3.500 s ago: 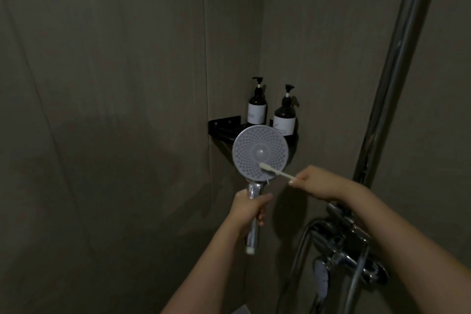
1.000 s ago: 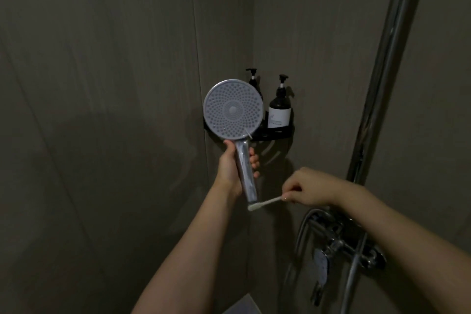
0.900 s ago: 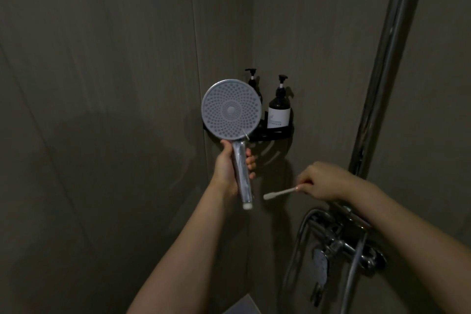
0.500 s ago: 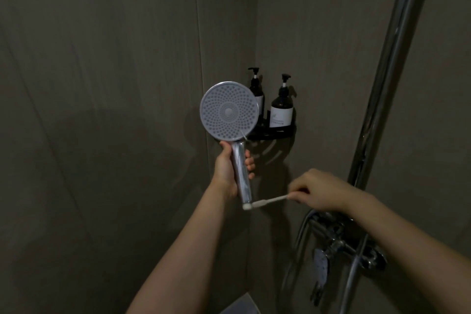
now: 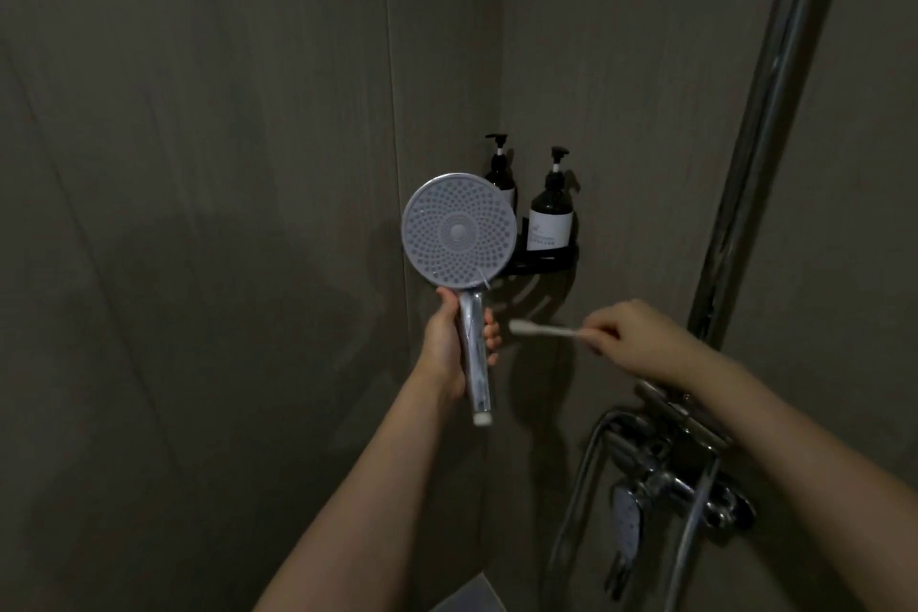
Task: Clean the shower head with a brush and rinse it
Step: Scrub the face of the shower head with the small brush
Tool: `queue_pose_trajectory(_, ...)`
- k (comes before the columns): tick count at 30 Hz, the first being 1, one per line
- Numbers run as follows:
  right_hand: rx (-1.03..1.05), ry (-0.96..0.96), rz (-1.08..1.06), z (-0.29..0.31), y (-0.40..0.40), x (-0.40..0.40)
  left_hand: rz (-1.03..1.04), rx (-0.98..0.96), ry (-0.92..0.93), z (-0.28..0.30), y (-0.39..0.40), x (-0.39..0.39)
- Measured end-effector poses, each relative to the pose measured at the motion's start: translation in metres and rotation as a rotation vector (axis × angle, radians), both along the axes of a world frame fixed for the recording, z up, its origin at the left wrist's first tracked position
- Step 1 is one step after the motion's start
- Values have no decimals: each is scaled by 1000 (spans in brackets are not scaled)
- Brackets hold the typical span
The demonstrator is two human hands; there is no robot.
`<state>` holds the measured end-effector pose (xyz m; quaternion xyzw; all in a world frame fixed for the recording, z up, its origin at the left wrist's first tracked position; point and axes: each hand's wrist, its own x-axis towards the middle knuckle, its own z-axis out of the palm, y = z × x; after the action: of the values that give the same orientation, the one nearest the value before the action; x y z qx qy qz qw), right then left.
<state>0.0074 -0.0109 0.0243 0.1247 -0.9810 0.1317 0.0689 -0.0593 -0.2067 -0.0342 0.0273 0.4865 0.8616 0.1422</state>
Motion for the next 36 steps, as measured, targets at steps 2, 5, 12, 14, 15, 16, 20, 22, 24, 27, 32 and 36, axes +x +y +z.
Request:
queue_pose_trajectory(2,-84,38,65,6,-13,1,0,10,-10,-3,5,2)
queue_pose_trajectory(5,18,93,-19,1,-31,-5,-23,11,-13,-5,17,7)
queue_pose_trajectory(12,-221,257,-135,11,-42,-15,-74,-81,0,-10,25,8)
queue_pose_trajectory(14,-282,258,-230,16,-32,-21,-77,-106,-12,-11,25,8)
queue_pose_trajectory(15,-342,289,-280,20,-29,-23,-73,-119,-18,-12,24,7)
queue_pose_trajectory(16,-371,321,-303,22,-28,-26,-65,-135,-20,-12,24,7)
queue_pose_trajectory(20,-299,158,-227,26,-48,-27,-56,-220,13,-14,25,6)
queue_pose_trajectory(22,-366,205,-257,34,-47,-32,-63,-243,13,-11,27,7)
queue_pose_trajectory(24,-439,237,-245,40,-47,-36,-54,-249,15,-7,26,5)
queue_pose_trajectory(27,-364,114,-173,43,-54,-37,-36,-258,35,-5,22,2)
queue_pose_trajectory(32,-399,217,-174,51,-56,-43,-18,-309,2,-4,19,3)
queue_pose_trajectory(36,-382,149,-220,46,-60,-52,-18,-356,-4,-6,17,3)
